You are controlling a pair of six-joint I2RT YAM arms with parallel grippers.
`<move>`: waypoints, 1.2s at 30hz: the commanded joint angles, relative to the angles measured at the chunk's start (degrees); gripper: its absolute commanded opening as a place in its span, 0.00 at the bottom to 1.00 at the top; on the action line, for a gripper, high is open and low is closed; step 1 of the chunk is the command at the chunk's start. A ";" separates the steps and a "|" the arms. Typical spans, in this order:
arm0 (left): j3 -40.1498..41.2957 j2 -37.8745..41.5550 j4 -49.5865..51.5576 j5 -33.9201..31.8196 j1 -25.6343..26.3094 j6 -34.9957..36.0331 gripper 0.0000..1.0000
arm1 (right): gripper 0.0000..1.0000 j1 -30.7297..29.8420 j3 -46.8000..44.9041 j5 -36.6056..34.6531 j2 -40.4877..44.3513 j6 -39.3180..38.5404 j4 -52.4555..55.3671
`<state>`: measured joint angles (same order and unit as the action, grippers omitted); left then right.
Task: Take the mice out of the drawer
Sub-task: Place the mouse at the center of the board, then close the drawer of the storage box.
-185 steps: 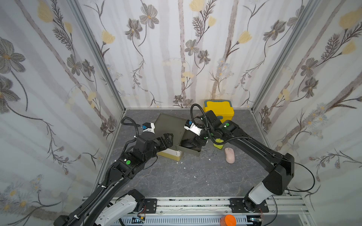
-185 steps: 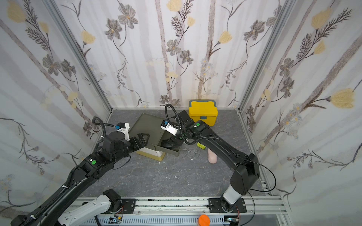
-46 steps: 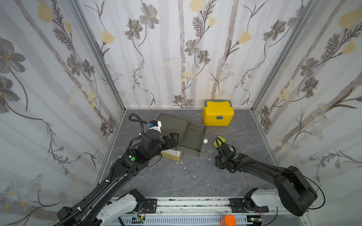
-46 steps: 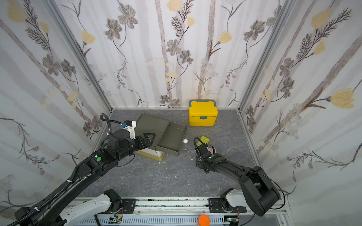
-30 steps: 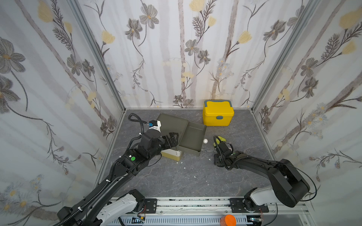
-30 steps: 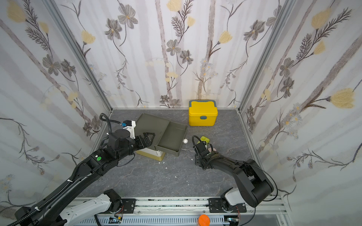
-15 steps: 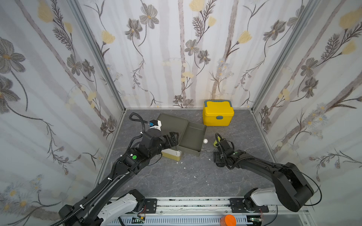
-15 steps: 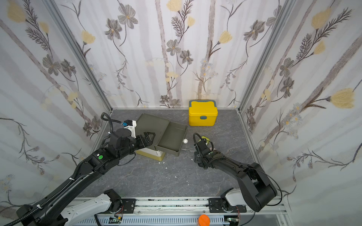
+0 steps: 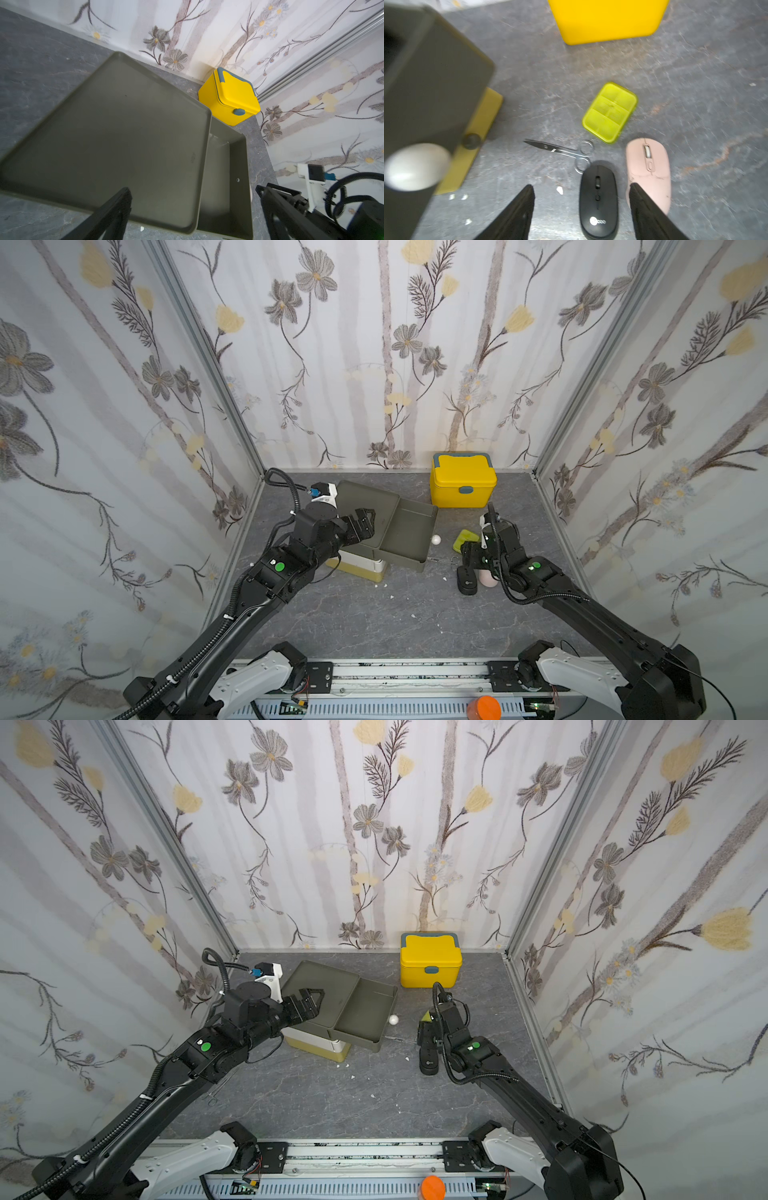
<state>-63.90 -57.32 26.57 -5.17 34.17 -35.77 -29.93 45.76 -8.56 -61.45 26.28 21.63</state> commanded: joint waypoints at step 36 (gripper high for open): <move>3.91 -2.54 -1.85 5.58 -11.06 2.44 1.00 | 0.60 -7.20 21.51 24.70 -27.70 0.07 -16.45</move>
<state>-60.40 -60.16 26.57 0.30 23.18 -32.88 -36.73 65.65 13.67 -87.55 25.54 9.63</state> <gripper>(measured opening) 0.997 0.600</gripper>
